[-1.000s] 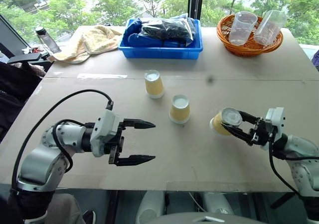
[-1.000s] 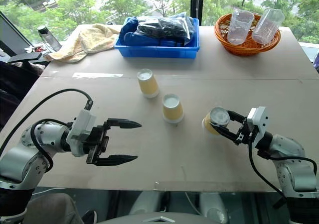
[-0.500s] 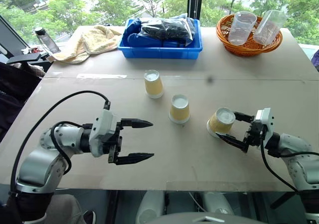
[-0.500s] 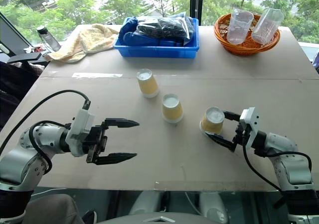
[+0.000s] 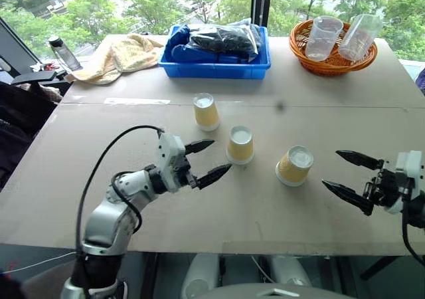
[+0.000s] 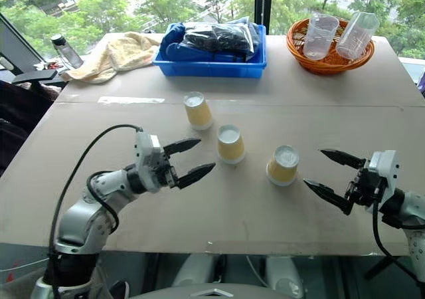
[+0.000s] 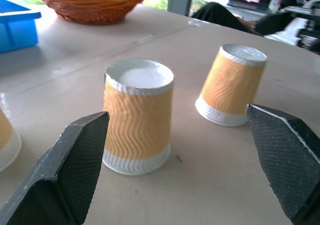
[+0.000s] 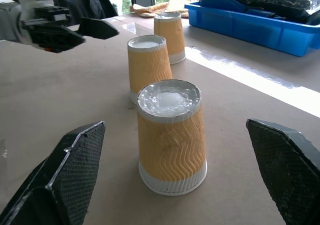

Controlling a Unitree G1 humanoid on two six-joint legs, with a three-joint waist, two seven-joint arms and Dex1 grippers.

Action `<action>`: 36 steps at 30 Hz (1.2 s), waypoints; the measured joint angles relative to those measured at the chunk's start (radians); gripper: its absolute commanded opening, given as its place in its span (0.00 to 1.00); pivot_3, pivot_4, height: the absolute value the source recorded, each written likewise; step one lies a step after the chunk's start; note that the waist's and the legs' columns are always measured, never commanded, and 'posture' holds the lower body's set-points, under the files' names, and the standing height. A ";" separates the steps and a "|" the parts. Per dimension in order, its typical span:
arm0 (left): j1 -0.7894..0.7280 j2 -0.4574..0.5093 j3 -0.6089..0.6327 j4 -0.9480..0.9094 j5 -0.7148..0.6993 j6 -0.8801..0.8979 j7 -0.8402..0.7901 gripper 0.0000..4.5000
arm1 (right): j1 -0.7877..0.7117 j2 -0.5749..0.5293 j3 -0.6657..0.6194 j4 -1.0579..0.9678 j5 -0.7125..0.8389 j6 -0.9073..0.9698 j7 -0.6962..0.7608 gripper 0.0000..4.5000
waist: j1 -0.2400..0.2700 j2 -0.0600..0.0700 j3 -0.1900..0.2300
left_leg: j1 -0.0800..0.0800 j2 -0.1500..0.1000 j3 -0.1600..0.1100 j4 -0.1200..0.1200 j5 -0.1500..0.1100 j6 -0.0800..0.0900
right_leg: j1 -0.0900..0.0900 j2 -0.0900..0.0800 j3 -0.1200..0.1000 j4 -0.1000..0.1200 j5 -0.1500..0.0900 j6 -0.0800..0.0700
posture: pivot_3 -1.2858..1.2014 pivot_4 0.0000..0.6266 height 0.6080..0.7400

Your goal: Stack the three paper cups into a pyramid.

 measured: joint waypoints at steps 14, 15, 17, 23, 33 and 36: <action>-0.211 -0.139 -0.109 0.407 0.220 -0.310 0.019 1.00 | 0.055 -0.010 -0.056 -0.111 0.077 0.041 -0.025 0.99 | -0.005 -0.001 0.000 | 0.000 0.000 0.000 0.002 0.000 0.000 | 0.000 0.001 0.001 0.000 0.000 0.000 | 0.52 0.24 1.00; -0.222 -0.141 -0.110 0.421 0.220 -0.320 0.005 0.88 | 0.054 -0.010 -0.056 -0.120 0.079 0.042 -0.029 1.00 | -0.005 -0.001 0.000 | 0.000 0.000 0.000 0.002 0.000 -0.001 | 0.000 0.001 0.001 0.000 0.000 0.000 | 0.52 0.24 1.00; -0.233 -0.144 -0.110 0.432 0.219 -0.333 -0.010 0.74 | 0.053 -0.010 -0.056 -0.127 0.085 0.045 -0.036 1.00 | -0.004 -0.001 0.000 | 0.000 0.000 0.000 0.002 0.000 -0.001 | 0.000 0.001 0.001 0.000 0.000 0.000 | 0.52 0.24 1.00; -0.239 -0.151 -0.113 0.452 0.218 -0.348 -0.034 0.54 | 0.052 -0.011 -0.057 -0.136 0.114 0.066 -0.047 1.00 | -0.004 -0.001 0.000 | 0.000 0.000 0.000 0.002 0.000 -0.001 | 0.000 0.001 0.001 0.000 0.000 0.000 | 0.52 0.24 1.00; -0.256 -0.186 -0.213 0.442 0.228 -0.341 -0.131 0.54 | 0.045 -0.019 -0.080 -0.138 0.150 0.083 -0.043 1.00 | 0.013 -0.001 0.000 | 0.000 0.000 0.000 0.003 0.000 -0.001 | 0.001 0.001 0.000 0.000 0.000 0.000 | 0.52 0.24 1.00; -0.273 -0.207 -0.244 0.456 0.241 -0.344 -0.147 0.54 | 0.049 -0.022 -0.087 -0.138 0.150 0.083 -0.037 1.00 | 0.017 -0.001 0.000 | 0.000 0.000 0.000 0.003 0.000 0.000 | 0.001 0.001 0.000 0.000 0.000 0.000 | 0.52 0.24 1.00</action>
